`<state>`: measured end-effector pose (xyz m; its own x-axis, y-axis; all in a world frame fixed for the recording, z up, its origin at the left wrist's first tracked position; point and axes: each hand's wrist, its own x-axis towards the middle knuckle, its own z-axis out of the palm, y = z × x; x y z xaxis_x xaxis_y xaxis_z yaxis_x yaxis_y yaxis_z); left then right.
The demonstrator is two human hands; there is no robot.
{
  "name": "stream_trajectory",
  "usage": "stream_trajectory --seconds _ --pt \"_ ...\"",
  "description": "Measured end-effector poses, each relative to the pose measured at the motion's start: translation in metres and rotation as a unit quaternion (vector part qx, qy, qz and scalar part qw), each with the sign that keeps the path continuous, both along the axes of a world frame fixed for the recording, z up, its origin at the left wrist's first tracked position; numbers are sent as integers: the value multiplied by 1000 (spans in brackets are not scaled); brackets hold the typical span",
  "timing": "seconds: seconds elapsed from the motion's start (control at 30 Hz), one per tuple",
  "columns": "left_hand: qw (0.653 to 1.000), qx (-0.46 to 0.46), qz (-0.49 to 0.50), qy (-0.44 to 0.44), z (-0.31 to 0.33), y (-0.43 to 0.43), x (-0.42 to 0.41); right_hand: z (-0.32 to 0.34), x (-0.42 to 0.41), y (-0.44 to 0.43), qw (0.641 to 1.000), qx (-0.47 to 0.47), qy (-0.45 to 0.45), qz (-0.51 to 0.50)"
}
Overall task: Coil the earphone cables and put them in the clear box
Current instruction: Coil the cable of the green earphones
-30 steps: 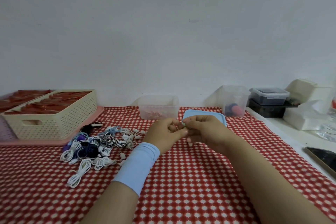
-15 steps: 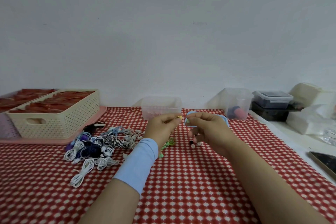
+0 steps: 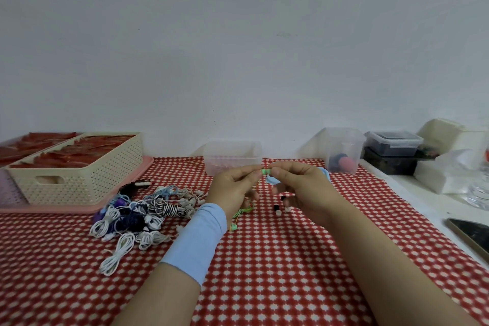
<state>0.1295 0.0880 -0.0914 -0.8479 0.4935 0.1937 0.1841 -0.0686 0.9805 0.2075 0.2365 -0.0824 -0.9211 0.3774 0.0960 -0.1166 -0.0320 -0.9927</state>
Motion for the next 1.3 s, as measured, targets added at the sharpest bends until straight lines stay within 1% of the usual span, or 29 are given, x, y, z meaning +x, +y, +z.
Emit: stream_trajectory --seconds 0.1,0.33,0.6,0.83,0.97,1.07,1.17,1.23,1.3 --pt "1000 3 -24 -15 0 0 0 1 0 0 999 -32 -3 18" --pt "998 6 -54 -13 -4 0 -3 1 2 5 994 -61 -44 82" --pt "996 -5 -84 -2 -3 -4 -4 5 5 7 986 -78 -86 123" --pt "995 2 -100 -7 -8 -3 -5 3 6 8 986 -60 -91 128" --pt "996 -3 -90 -7 -10 -1 -4 0 5 8 989 -27 -86 115" --pt "991 44 -107 -65 -8 1 -1 3 7 8 986 -66 -64 141" --pt "988 62 -121 -70 -6 3 2 5 9 9 982 -80 -56 162" --pt "989 51 -125 -58 -6 2 3 3 10 10 984 -62 -60 153" --pt "991 37 -118 -50 -8 1 2 0 9 9 990 -22 -62 127"
